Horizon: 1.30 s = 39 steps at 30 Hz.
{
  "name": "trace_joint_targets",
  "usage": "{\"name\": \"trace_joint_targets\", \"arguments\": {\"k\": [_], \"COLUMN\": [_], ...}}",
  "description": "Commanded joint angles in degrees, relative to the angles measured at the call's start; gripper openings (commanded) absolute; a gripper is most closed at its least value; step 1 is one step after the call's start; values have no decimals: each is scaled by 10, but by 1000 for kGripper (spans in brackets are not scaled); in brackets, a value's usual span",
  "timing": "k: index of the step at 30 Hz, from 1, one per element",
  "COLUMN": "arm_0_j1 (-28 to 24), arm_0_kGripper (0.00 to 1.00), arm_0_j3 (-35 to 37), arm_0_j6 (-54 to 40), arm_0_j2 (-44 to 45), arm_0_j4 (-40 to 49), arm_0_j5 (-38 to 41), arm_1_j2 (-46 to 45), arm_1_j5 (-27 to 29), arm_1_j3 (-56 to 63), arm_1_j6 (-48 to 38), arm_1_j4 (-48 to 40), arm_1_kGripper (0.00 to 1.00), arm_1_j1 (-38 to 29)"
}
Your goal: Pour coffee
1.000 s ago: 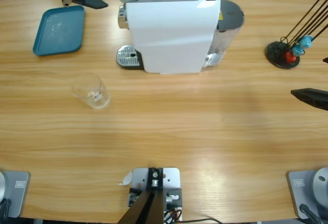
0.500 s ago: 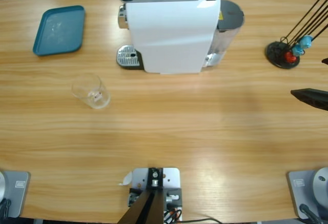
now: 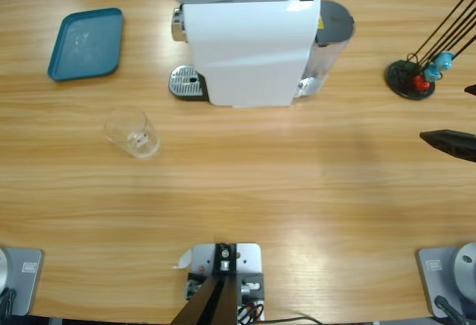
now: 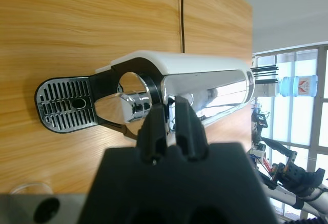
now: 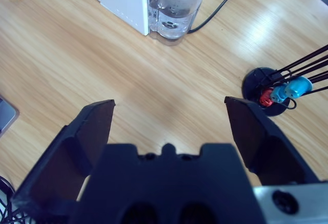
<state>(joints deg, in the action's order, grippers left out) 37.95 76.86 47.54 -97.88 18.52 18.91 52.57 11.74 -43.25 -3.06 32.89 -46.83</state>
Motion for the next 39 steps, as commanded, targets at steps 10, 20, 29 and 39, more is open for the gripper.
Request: {"name": "trace_joint_targets", "arguments": {"k": [10, 20, 29, 39], "arm_0_j1": [11, 51, 168, 171], "arm_0_kGripper": [0, 777, 1000, 998], "arm_0_j3": [75, 127, -96, -308], "arm_0_j6": [6, -96, -595, -593], "arm_0_j2": [27, 22, 189, 402], "arm_0_j4": [-6, -75, 35, 71], "arm_0_j5": [61, 90, -131, -245], "arm_1_j2": [17, 16, -100, 64], "arm_1_j5": [-6, -14, 231, 91], "arm_1_j3": [2, 1, -1, 154], "arm_1_j6": [6, 12, -34, -106], "arm_1_j4": [1, 1, 22, -274], "arm_1_kGripper": [950, 954, 844, 839], "arm_1_j1": [-6, -6, 11, 250]}}
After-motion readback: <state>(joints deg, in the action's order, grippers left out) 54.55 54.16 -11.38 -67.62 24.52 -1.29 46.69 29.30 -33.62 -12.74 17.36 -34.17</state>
